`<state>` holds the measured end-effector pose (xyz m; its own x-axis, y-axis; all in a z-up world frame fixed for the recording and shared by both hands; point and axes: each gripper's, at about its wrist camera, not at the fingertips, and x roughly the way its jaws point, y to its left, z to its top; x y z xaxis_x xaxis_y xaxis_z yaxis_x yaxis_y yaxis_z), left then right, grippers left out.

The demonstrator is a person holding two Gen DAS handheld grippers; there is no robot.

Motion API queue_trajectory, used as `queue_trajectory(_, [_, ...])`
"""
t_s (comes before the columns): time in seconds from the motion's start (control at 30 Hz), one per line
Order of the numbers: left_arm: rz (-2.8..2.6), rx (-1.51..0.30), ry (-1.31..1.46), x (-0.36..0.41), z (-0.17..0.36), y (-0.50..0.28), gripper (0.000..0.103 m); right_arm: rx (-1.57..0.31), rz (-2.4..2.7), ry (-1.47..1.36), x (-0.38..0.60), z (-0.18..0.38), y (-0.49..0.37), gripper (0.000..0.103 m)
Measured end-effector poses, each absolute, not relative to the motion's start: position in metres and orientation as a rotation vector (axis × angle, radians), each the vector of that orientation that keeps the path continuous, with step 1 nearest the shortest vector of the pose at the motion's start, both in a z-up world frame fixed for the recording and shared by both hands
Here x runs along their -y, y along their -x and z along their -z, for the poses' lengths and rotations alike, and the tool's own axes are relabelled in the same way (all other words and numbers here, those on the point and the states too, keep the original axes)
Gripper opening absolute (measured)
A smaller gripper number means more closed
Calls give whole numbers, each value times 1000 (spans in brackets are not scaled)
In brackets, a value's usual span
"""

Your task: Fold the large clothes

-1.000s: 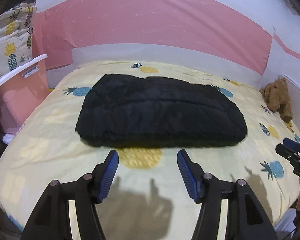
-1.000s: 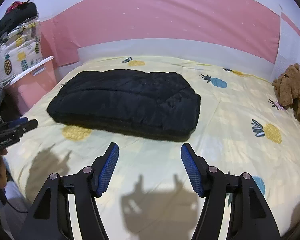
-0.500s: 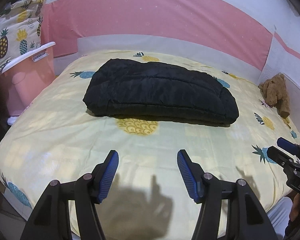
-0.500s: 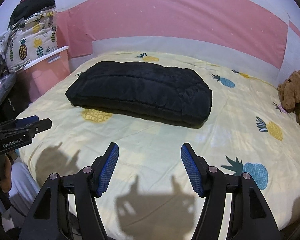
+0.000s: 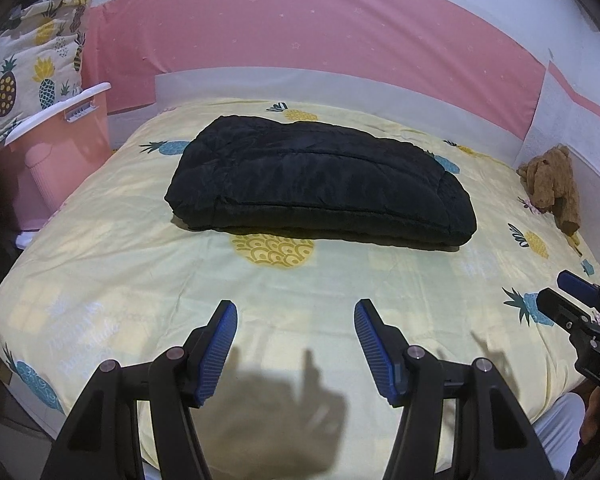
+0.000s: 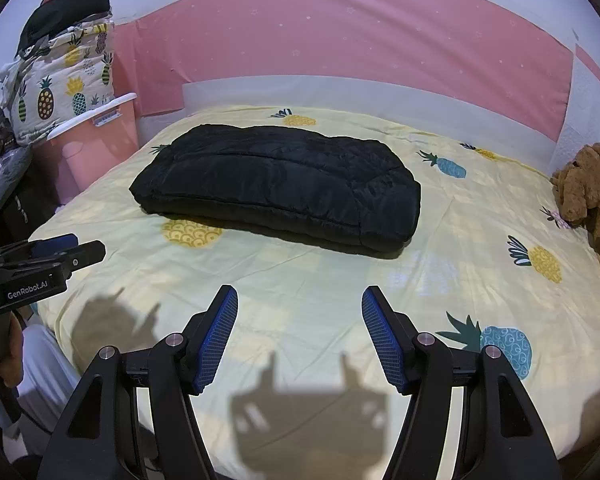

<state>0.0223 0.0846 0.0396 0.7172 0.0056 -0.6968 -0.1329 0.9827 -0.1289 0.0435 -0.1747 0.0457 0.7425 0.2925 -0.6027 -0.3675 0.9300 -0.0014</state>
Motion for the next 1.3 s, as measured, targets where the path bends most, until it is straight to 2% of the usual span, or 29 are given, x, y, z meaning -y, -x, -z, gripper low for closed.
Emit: queue_trajectory(1.3, [-99,-790,156,-79,-35,-24,61,-657,-358,127,174,-41,-48,65])
